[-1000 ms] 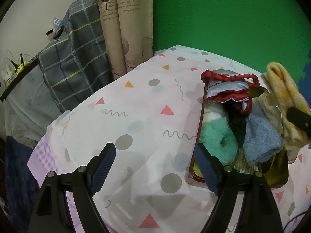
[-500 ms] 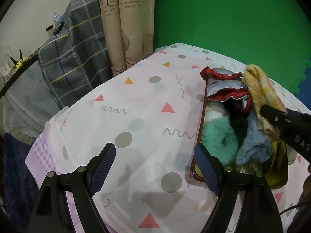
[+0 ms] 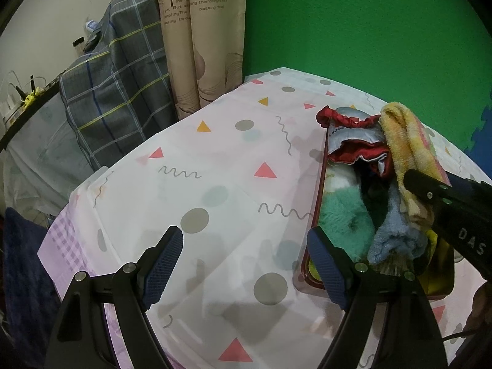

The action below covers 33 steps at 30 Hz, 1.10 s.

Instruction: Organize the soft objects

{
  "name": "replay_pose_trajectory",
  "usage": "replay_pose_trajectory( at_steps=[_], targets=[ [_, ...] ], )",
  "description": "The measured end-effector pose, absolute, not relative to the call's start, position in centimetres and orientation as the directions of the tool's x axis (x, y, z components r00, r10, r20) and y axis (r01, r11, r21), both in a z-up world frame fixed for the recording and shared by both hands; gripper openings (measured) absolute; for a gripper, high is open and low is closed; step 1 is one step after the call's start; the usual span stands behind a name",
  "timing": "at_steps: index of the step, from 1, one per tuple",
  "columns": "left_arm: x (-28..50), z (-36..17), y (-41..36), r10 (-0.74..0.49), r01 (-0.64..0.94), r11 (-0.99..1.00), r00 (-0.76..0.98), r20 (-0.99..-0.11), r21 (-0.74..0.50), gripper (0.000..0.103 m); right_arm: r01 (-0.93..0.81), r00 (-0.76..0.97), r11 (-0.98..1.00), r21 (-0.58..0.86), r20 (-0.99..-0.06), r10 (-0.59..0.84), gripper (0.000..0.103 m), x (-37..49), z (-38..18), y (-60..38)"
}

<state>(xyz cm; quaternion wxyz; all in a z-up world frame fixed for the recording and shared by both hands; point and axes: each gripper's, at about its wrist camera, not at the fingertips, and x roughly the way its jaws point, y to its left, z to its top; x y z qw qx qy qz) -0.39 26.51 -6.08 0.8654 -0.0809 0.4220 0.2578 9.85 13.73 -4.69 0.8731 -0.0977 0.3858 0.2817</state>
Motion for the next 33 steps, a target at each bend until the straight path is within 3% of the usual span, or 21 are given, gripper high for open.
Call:
replay_pose_trajectory(
  at_steps=[5, 17, 33],
  targets=[
    [-0.3, -6.1, 26.4, 0.376, -0.511, 0.856, 0.513, -0.772, 0.078, 0.08, -0.567, 0.557, 0.822, 0.053, -0.711, 0.429, 0.052, 9.1, -3.7, 13.3],
    [-0.3, -5.8, 25.5, 0.376, -0.499, 0.863, 0.526, -0.763, 0.08, 0.084, -0.559, 0.612, 0.829, 0.031, -0.66, 0.437, 0.056, 5.6, -1.6, 10.6],
    [-0.3, -5.4, 23.6, 0.343, -0.44, 0.894, 0.554, -0.758, 0.082, 0.084, -0.465, 0.606, 0.882, 0.074, -0.701, 0.377, 0.06, 1.4, -3.4, 5.6]
  ],
)
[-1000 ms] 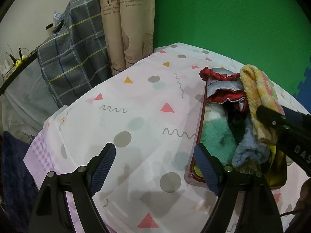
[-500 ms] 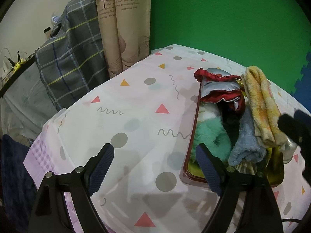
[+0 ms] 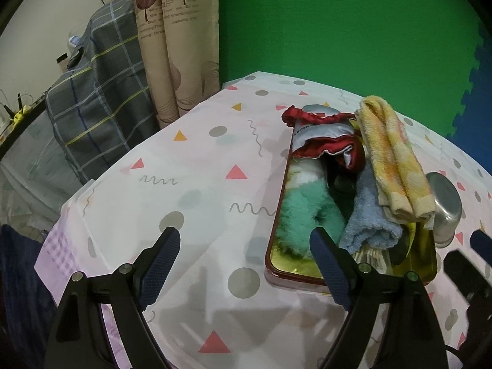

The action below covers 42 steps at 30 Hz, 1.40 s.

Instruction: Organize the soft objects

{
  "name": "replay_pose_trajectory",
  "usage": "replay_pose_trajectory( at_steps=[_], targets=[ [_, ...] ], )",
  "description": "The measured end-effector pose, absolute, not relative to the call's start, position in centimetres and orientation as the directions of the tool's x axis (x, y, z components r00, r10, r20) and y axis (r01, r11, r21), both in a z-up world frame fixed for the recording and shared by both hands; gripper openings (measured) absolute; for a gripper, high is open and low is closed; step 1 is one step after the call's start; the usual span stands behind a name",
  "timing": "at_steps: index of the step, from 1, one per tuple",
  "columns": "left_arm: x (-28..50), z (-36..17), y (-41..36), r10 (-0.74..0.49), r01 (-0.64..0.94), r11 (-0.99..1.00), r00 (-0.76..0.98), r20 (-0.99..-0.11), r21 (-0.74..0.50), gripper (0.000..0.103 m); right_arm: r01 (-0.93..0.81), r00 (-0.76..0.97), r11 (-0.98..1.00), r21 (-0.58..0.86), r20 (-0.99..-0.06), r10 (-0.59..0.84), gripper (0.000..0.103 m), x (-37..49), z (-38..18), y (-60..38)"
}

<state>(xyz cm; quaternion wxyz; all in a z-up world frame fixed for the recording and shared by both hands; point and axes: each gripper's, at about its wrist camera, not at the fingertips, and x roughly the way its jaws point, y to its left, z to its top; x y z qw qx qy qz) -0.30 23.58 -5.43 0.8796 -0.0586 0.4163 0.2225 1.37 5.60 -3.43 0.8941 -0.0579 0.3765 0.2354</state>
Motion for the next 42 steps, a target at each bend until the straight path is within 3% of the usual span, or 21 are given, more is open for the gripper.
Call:
replay_pose_trajectory(
  at_steps=[9, 42],
  targets=[
    [-0.2, -5.5, 23.5, 0.333, -0.433, 0.898, 0.549, -0.767, 0.08, 0.087, -0.483, 0.602, 0.875, 0.022, -0.718, 0.35, 0.06, 0.4, -4.2, 6.4],
    [-0.1, -5.6, 23.0, 0.334, -0.417, 0.904, 0.553, -0.763, 0.093, 0.088, -0.496, 0.577, 0.868, 0.032, -0.735, 0.357, 0.06, -0.3, -5.0, 7.2]
  ],
)
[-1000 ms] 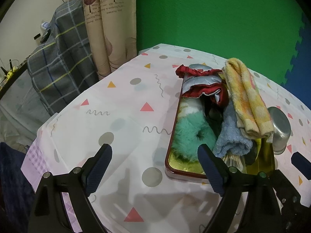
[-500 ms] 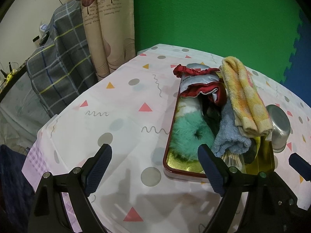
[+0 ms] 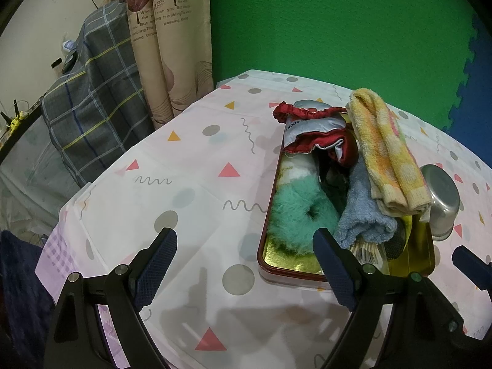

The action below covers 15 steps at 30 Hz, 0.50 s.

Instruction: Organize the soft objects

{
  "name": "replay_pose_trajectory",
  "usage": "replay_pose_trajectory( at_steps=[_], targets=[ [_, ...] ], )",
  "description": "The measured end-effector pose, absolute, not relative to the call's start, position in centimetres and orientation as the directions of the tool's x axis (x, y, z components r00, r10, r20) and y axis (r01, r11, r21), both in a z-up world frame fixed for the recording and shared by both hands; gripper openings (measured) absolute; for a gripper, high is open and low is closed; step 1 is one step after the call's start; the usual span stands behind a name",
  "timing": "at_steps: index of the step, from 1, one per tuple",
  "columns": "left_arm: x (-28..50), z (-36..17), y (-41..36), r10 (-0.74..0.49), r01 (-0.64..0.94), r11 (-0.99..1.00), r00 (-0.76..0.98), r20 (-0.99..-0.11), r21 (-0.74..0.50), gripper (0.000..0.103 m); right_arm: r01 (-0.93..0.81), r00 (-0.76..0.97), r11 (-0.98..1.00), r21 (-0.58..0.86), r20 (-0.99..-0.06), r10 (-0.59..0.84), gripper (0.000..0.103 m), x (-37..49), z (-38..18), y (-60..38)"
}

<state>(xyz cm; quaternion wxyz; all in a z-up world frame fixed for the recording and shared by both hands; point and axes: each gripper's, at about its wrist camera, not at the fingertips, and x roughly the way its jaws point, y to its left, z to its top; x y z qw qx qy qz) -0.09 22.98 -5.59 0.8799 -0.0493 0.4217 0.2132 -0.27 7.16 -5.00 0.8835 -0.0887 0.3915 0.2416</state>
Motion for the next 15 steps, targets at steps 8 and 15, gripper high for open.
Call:
replay_pose_trajectory(
  at_steps=[8, 15],
  targets=[
    [-0.19, -5.57, 22.94, 0.329, -0.413, 0.907, 0.561, -0.76, 0.088, 0.088, -0.497, 0.575, 0.867, 0.036, -0.734, 0.361, 0.06, -0.34, -4.98, 7.2],
    [-0.25, -5.38, 22.48, 0.332, -0.394, 0.914, 0.579, -0.744, 0.101, 0.088, -0.503, 0.58, 0.864, 0.031, -0.729, 0.364, 0.06, -0.5, -4.77, 7.09]
  ],
)
